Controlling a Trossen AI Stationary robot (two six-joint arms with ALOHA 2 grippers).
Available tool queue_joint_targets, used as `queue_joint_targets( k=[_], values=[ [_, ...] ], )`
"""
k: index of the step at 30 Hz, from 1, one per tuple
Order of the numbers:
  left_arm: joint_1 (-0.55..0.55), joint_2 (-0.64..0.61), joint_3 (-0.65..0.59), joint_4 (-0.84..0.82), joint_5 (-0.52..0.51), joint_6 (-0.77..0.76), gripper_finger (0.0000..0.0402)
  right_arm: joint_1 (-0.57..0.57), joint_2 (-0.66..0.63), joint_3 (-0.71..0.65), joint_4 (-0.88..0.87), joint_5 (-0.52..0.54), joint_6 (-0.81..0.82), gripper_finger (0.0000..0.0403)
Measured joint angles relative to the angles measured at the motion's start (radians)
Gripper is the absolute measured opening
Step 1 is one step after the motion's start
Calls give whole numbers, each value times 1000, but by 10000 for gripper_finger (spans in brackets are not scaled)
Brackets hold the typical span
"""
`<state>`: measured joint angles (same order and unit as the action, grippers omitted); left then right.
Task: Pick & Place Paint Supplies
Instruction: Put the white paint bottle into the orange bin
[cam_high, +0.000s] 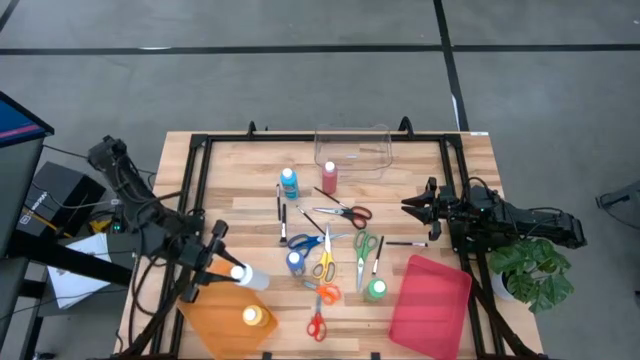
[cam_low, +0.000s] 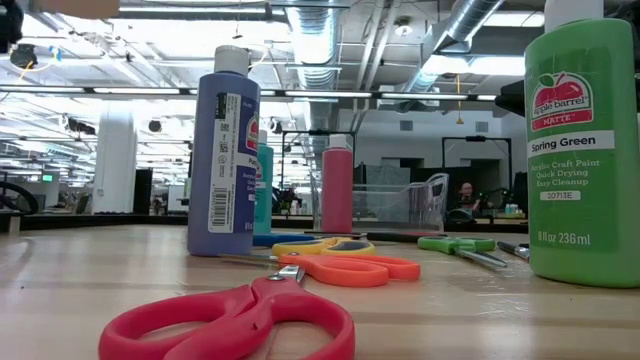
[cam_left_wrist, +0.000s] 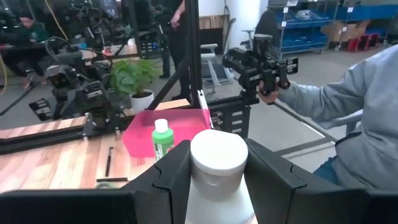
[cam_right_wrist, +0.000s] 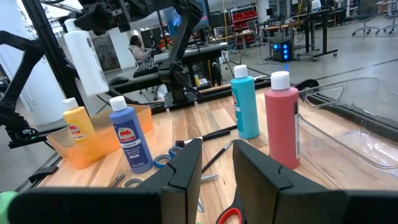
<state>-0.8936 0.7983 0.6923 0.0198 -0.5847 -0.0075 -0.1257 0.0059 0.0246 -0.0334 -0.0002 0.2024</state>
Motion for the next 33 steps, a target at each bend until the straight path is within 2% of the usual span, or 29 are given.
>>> queue_joint_targets(
  k=[10,22,27,33],
  values=[
    [-197,1,17,-16,-225,-74,124,0,0,0,0,0,0,89],
    [-436,10,16,-9,-438,-211,124,0,0,0,-1,0,0,89],
    [-491,71,15,5,-453,-282,124,0,0,0,-1,0,0,89],
    [-543,201,15,104,-450,-297,125,0,0,0,-1,0,0,89]
  ],
)
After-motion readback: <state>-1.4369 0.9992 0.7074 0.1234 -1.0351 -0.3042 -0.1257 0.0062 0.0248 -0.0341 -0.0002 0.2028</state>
